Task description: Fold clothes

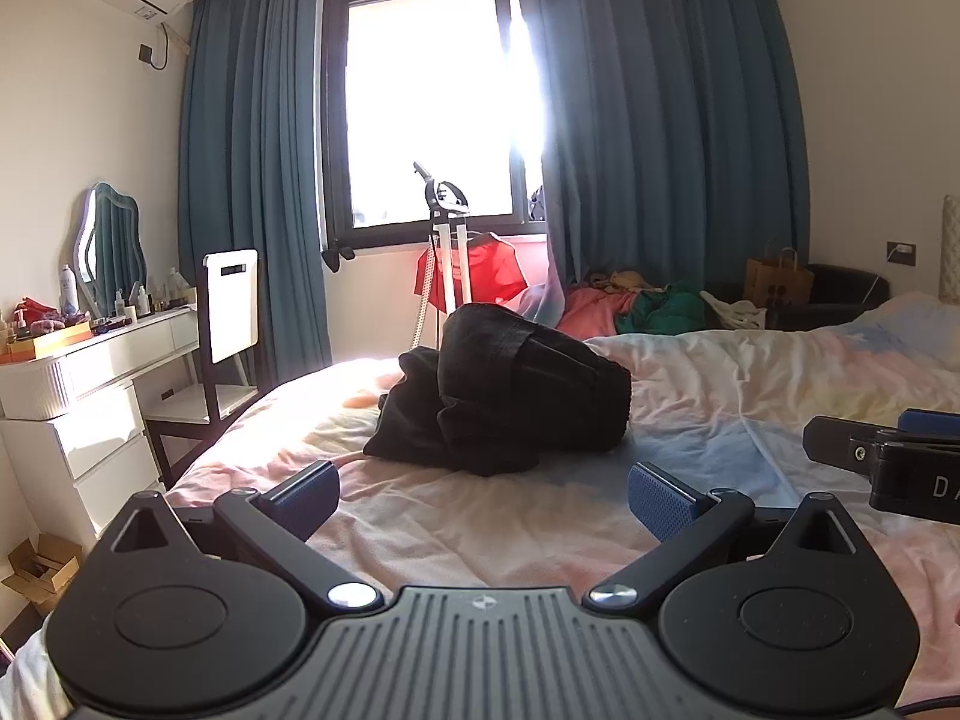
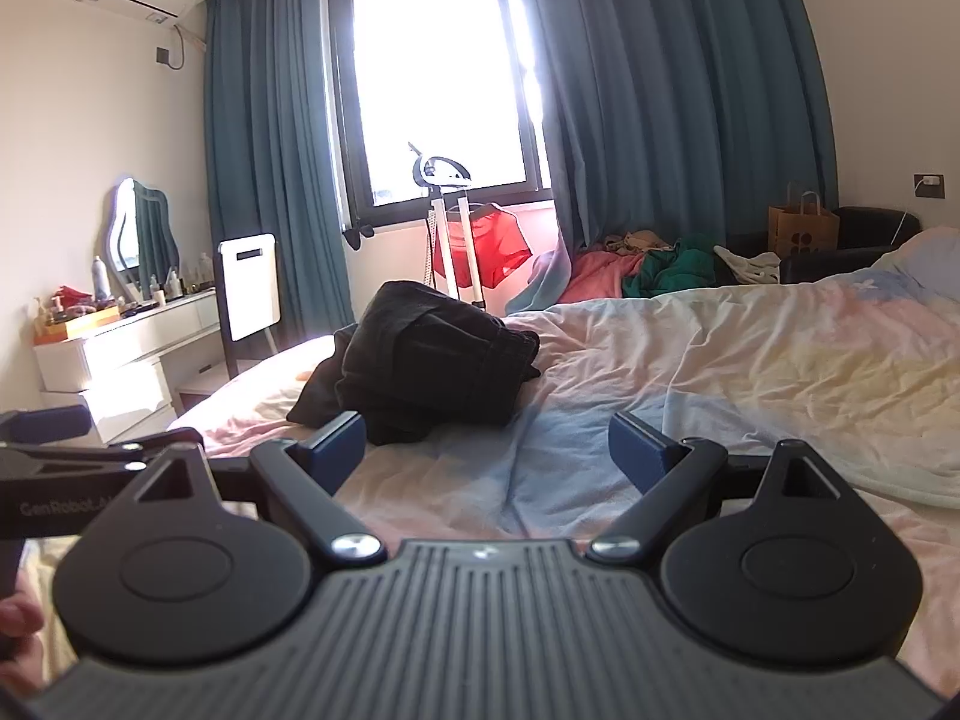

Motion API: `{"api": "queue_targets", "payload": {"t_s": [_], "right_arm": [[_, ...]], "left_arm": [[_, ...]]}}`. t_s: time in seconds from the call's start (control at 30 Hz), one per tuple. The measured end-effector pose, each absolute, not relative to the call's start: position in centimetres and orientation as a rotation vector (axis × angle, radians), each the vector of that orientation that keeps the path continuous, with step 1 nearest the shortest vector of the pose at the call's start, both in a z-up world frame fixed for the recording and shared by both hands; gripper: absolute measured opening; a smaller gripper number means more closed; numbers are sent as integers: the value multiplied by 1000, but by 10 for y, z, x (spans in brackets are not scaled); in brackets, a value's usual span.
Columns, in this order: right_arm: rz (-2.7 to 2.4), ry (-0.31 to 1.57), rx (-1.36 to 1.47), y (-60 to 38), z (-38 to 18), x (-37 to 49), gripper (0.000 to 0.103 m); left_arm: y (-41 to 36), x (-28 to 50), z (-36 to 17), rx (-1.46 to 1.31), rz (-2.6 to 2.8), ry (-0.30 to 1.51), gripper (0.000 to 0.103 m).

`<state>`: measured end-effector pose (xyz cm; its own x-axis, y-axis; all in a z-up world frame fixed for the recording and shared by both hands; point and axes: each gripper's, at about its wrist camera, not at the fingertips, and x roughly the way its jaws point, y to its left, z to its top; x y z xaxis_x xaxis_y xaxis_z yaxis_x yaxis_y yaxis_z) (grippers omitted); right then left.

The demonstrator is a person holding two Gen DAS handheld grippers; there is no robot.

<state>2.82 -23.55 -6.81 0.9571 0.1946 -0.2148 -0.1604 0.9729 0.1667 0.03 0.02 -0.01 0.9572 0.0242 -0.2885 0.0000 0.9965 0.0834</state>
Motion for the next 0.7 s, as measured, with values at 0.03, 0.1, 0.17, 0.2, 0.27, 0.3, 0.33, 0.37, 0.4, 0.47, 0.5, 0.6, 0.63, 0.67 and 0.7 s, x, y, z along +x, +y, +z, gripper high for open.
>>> {"api": "queue_targets", "payload": {"t_s": [0.03,0.1,0.17,0.2,0.27,0.3,0.33,0.37,0.4,0.47,0.5,0.6,0.63,0.67,0.7], "right_arm": [[182,236,150,-236,-68,28,90],[182,241,151,-237,-69,29,90],[180,242,153,-238,-69,30,90],[180,241,154,-239,-69,30,90],[184,245,157,-242,-71,32,90],[183,244,156,-241,-70,31,90],[183,245,154,-239,-69,31,90],[184,246,152,-237,-69,31,90],[184,246,153,-236,-68,30,90],[184,242,158,-237,-69,31,90],[185,236,157,-236,-68,30,90],[190,230,152,-236,-68,28,90],[191,230,148,-236,-68,27,90],[190,231,145,-235,-69,27,90],[190,233,143,-235,-69,27,90]], "left_arm": [[0,1,0,81,11,294,103],[1,1,-1,77,9,295,103],[1,2,-1,73,7,295,103],[2,3,-1,70,6,296,103],[2,3,-2,68,7,296,103],[2,4,-2,68,9,295,103],[5,6,-3,62,9,296,103],[7,8,-5,57,10,297,103],[8,10,-6,50,6,299,103],[5,4,-3,52,-1,303,103],[5,4,-3,54,2,303,103],[4,5,-5,55,2,305,103],[4,5,-5,55,3,306,103],[4,6,-6,55,3,308,103],[4,6,-6,56,3,310,103]]}}
